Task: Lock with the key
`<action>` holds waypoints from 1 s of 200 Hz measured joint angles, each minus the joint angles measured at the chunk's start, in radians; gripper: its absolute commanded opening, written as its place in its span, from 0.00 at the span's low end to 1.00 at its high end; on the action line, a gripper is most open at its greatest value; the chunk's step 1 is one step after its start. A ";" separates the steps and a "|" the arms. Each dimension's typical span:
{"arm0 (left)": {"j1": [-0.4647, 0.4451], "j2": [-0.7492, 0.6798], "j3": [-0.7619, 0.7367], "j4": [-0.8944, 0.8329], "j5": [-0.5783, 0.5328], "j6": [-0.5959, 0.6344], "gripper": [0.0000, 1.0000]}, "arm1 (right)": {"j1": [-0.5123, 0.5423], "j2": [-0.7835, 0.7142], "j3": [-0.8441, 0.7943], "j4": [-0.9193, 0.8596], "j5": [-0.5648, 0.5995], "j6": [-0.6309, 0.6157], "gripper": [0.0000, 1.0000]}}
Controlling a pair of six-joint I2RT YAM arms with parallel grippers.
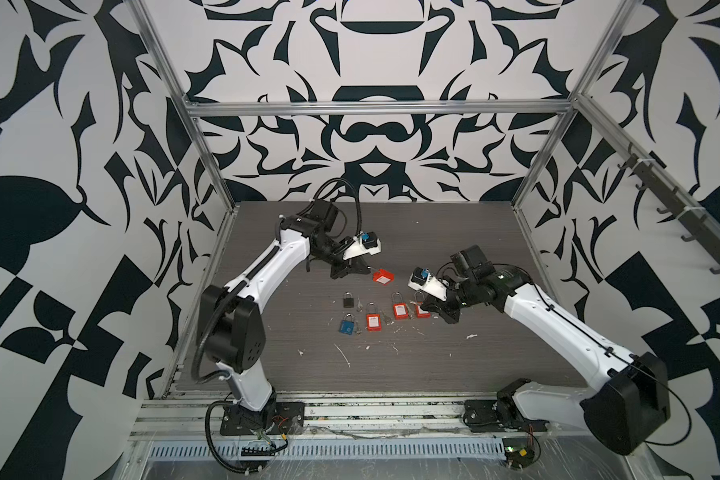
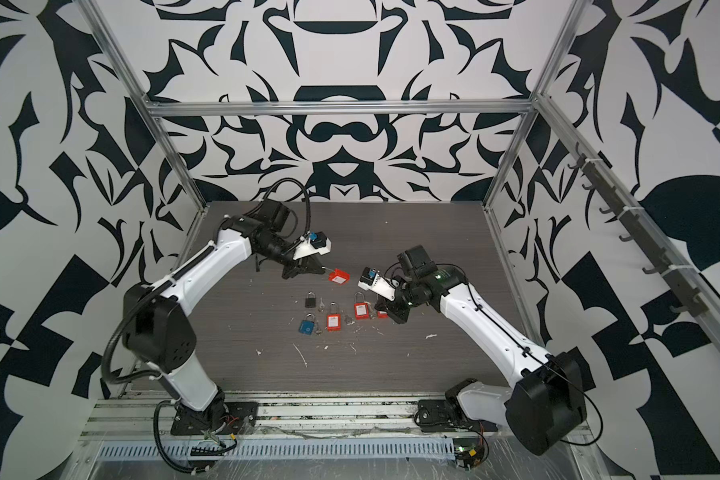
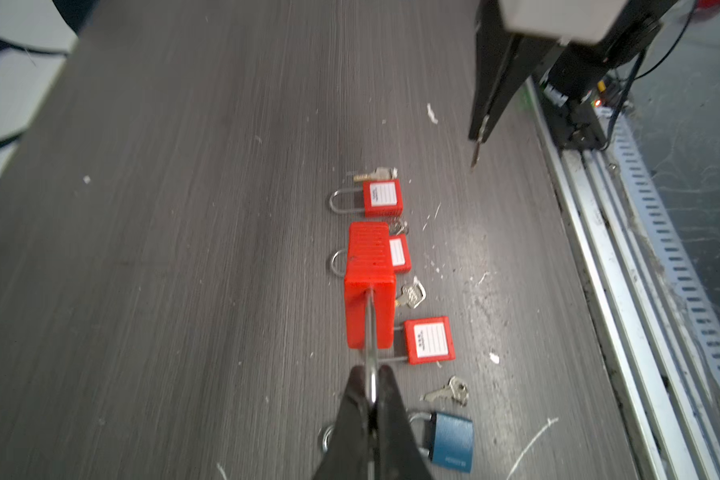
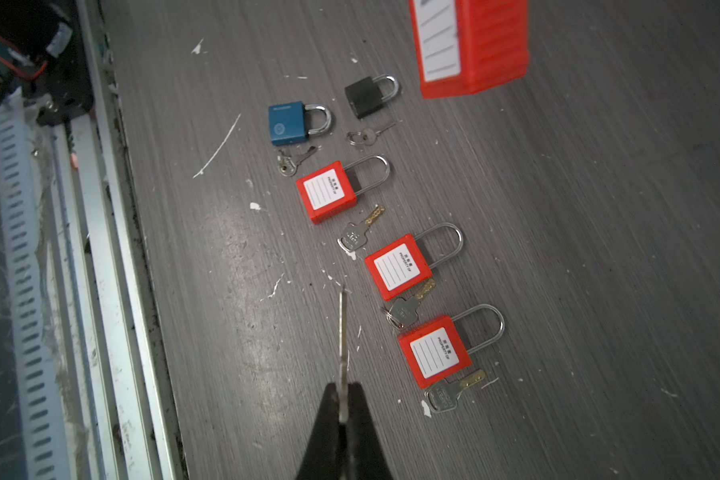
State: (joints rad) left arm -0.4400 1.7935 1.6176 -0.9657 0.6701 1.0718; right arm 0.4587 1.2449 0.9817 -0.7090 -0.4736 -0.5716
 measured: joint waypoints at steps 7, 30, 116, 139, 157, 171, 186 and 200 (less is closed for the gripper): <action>-0.003 0.036 0.038 -0.029 -0.026 0.008 0.00 | 0.001 0.001 -0.007 0.014 0.010 0.026 0.00; -0.019 0.139 0.141 -0.117 -0.120 0.032 0.00 | 0.010 0.013 -0.014 0.057 0.036 0.097 0.00; -0.086 0.232 0.181 -0.209 -0.339 0.048 0.00 | 0.066 0.118 -0.022 0.165 0.067 0.226 0.00; -0.095 0.250 0.181 -0.210 -0.360 0.047 0.00 | 0.074 0.139 -0.022 0.173 0.067 0.237 0.00; -0.101 0.281 0.182 -0.210 -0.378 0.047 0.00 | 0.076 0.148 -0.022 0.176 0.067 0.242 0.00; -0.105 0.306 0.182 -0.209 -0.390 0.044 0.00 | 0.079 0.151 -0.022 0.179 0.067 0.248 0.00; -0.109 0.322 0.183 -0.209 -0.398 0.043 0.00 | 0.080 0.151 -0.022 0.187 0.067 0.257 0.00; -0.110 0.325 0.189 -0.209 -0.405 0.040 0.00 | 0.082 0.152 -0.022 0.195 0.067 0.264 0.00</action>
State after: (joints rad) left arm -0.5503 2.1185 1.8065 -1.1751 0.2653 1.1122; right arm 0.5404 1.3972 0.9596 -0.5140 -0.4068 -0.3080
